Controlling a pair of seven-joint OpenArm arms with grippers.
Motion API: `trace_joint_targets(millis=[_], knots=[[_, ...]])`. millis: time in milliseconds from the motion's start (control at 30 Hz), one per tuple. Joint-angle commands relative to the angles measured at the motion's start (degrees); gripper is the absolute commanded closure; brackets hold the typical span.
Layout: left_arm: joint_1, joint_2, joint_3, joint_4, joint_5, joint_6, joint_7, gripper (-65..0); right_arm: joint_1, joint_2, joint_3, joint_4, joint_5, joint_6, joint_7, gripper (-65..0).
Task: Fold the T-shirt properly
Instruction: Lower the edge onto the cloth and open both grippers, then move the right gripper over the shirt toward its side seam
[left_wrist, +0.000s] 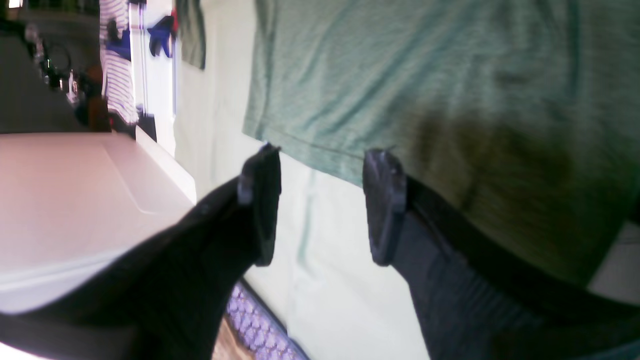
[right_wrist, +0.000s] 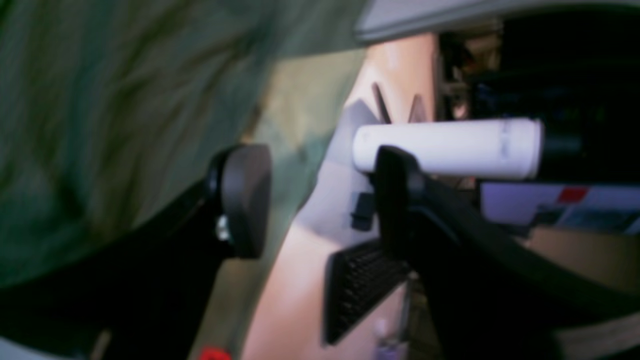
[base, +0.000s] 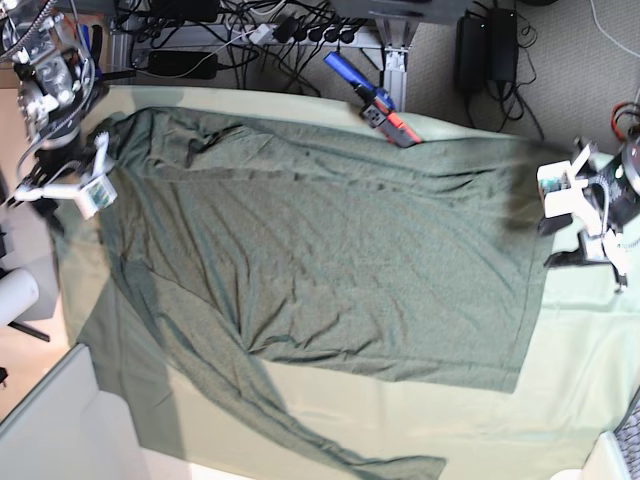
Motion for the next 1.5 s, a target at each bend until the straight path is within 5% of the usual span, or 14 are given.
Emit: trace_joint_targets(millis=[0,167,400,733,933,1133,1267,1467], knots=[[-0.44,-0.94,-1.27,0.81,-0.09,0.9,-0.44,-30.3,3.06,0.59,0.79,0.04,0.52,-1.25,0.57,-33.2],[-0.28,-0.94,-1.84,0.81,-0.81,0.9,-0.57,-30.3,15.72,-5.7,0.79,-4.07,10.16,-0.11,2.08,-33.2],[0.07,-0.96,-1.84,0.22,-2.23,0.92,-0.17,-30.3,33.57,-20.92,0.76,-17.27,19.37,9.44,4.85,-33.2],[4.7,-0.94,-1.84,0.22,-1.79,0.92,0.07,-30.3,54.25,-40.15,0.76,-38.25,18.8,19.87,5.22,-33.2],[8.61,-0.94,-1.84,0.22,0.42,0.94,0.7,-30.2,63.36,-47.74,0.72,-53.9,11.1,20.17,7.91,-33.2],[10.23,-0.94,-1.84,0.28,0.39,0.94,1.36,-30.2,70.51,-51.58,-2.67,-71.8,-0.22,15.78,13.51,-33.2],[10.23,-0.94,-1.84,0.28,0.39,0.96,2.4,-30.2,70.99,-51.19,-7.41,-73.64,-2.25,11.65,13.64,-33.2],[10.23,-0.94,-1.84,0.28,0.42,0.96,2.43,-30.2,70.18,-50.29,-10.45,-73.79,-2.78,10.21,13.68,-32.4]])
